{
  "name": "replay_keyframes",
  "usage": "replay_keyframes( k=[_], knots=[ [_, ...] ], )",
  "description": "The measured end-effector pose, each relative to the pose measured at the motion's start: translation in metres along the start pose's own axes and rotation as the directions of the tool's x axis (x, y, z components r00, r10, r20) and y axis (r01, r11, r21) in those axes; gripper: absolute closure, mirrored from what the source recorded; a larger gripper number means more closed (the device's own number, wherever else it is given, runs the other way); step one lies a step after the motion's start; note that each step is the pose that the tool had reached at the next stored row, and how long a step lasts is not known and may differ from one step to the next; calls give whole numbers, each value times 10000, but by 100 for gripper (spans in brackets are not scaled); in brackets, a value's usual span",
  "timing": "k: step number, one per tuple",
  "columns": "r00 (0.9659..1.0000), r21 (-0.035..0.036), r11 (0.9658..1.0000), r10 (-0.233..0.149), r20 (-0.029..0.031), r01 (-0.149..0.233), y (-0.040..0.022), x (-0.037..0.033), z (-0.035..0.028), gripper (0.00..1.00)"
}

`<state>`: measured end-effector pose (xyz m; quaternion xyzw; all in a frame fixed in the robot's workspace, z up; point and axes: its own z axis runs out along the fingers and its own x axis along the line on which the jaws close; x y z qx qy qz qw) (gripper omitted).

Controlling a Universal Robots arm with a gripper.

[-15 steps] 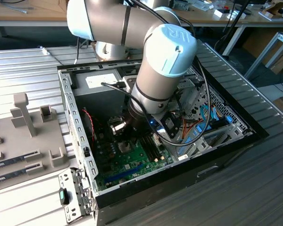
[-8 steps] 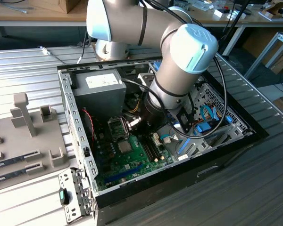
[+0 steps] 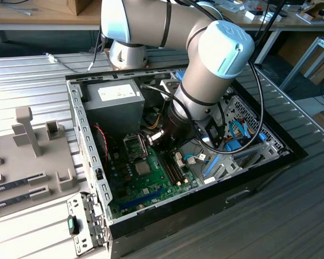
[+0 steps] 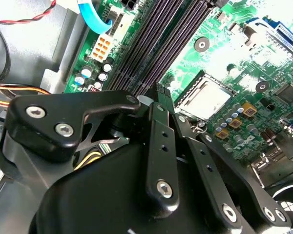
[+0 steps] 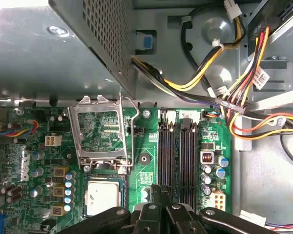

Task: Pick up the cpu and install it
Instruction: 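Place the cpu into insertion slot, then close the cpu cover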

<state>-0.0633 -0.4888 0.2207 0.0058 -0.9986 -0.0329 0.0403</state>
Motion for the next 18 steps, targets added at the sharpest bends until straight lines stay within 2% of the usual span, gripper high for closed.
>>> replay_keyframes(
  k=[9,11,12,15,16,18],
  knots=[
    [10000,-4,10000,-7,-3,7,7,1,-4,89],
    [10000,-113,9999,-65,-8,65,53,-10,0,89],
    [10000,-154,9998,-97,-13,97,79,-14,2,89],
    [9999,-250,9996,-154,-18,154,107,-19,3,89],
    [9998,-308,9994,-176,-18,176,113,-20,3,89],
    [9997,-475,9986,-241,-21,240,129,-23,4,89]
  ],
)
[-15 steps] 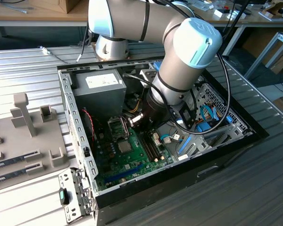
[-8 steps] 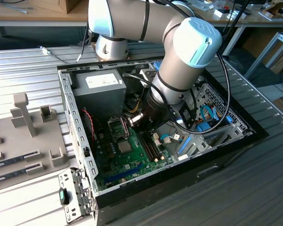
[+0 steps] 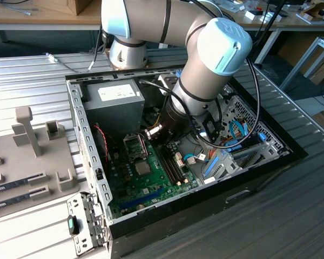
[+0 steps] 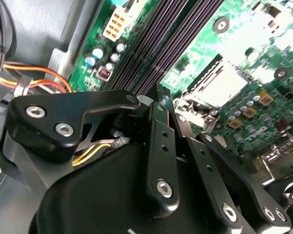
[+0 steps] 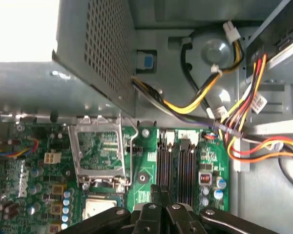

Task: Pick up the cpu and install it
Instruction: 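Close the cpu cover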

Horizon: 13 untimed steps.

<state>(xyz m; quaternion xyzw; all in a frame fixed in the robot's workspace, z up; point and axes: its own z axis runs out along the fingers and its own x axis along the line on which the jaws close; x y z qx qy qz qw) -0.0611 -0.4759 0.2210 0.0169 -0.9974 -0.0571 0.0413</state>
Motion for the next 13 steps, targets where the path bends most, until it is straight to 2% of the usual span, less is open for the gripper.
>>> replay_keyframes(
  k=[2,3,6,8,10,12,13],
  knots=[
    [10000,-197,9998,-66,-5,66,21,-5,3,89],
    [10000,-233,9997,-93,-9,93,28,-7,4,89],
    [9993,-267,9989,-377,-45,375,45,-8,10,89],
    [9953,-294,9949,-967,-111,963,45,-8,15,89],
    [9939,-318,9935,-1097,-139,1092,55,-18,18,89],
    [9934,-400,9927,-1141,-143,1134,76,-30,20,89],
    [9931,-472,9922,-1161,-139,1153,83,-35,20,89]
  ],
)
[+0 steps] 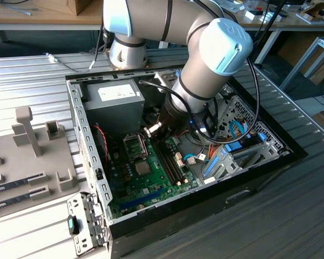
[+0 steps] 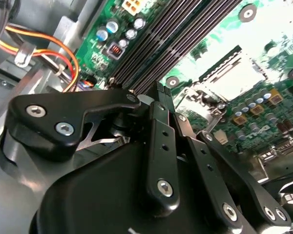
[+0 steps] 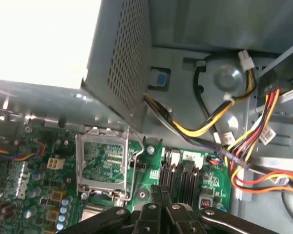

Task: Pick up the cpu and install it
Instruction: 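Close the cpu cover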

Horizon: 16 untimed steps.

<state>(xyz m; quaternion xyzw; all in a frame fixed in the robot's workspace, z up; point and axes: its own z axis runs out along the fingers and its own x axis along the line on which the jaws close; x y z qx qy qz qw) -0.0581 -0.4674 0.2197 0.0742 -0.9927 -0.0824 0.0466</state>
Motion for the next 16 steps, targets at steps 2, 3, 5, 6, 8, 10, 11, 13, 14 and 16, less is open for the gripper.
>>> replay_keyframes(
  k=[2,3,5,6,8,10,11,13,14,16],
  knots=[
    [10000,-180,9998,-57,16,57,9,-7,4,89],
    [10000,-266,9996,-85,23,86,13,-8,3,89],
    [9997,-502,9985,-226,38,228,22,-10,5,89],
    [9996,-551,9981,-286,38,287,24,-10,6,89],
    [9986,-664,9964,-526,16,526,25,-10,9,89],
    [9965,-740,9938,-837,-18,833,25,-11,10,89],
    [9936,-790,9905,-1130,-52,1123,25,-11,13,89],
    [9881,-853,9847,-1535,-103,1521,24,-11,15,89],
    [9862,-895,9825,-1651,-112,1634,23,-11,14,89],
    [9836,-1147,9772,-1805,-50,1788,23,-17,15,89]
  ],
)
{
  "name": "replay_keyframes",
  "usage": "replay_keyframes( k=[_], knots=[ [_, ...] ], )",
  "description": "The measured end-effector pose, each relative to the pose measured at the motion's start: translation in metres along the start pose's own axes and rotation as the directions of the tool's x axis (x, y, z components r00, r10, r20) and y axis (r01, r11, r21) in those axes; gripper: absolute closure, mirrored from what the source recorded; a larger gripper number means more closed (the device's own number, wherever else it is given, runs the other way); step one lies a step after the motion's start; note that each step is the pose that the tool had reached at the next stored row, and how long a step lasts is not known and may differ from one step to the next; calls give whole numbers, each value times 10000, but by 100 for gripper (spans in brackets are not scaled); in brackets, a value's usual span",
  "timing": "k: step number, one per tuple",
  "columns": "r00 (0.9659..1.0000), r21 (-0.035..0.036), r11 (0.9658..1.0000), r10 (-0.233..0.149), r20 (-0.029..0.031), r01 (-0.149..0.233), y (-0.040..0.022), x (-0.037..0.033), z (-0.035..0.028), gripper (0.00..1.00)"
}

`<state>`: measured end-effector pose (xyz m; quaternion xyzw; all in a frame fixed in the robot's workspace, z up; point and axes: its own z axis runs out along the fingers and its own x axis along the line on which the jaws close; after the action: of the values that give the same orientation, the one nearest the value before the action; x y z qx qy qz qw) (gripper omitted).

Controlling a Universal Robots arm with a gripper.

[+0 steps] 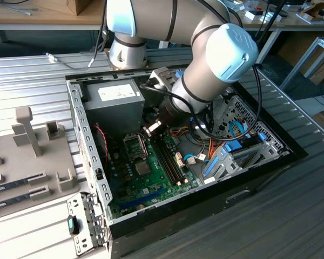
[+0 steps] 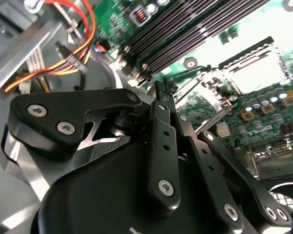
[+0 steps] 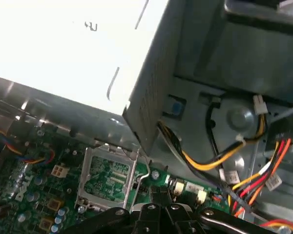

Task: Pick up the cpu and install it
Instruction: 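Close the cpu cover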

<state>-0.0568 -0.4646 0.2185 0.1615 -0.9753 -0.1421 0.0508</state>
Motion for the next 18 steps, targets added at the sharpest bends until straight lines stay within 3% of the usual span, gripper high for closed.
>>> replay_keyframes(
  k=[1,2,3,7,10,13,15,16,18],
  knots=[
    [10000,-190,9998,-75,47,76,-2,-6,-1,89],
    [9999,-274,9995,-135,60,137,-3,-9,0,89],
    [9996,-313,9991,-269,33,270,-3,-10,4,89],
    [9951,-381,9946,-977,-147,971,-7,-10,15,89],
    [9882,-412,9880,-1503,-293,1491,-10,-11,23,89],
    [9777,-444,9781,-2051,-449,2031,-12,-11,33,89],
    [9680,-485,9691,-2445,-557,2420,-15,-15,36,89],
    [9664,-517,9674,-2507,-565,2479,-18,-25,34,89],
    [9633,-760,9625,-2643,-465,2604,-28,-58,31,89]
  ],
)
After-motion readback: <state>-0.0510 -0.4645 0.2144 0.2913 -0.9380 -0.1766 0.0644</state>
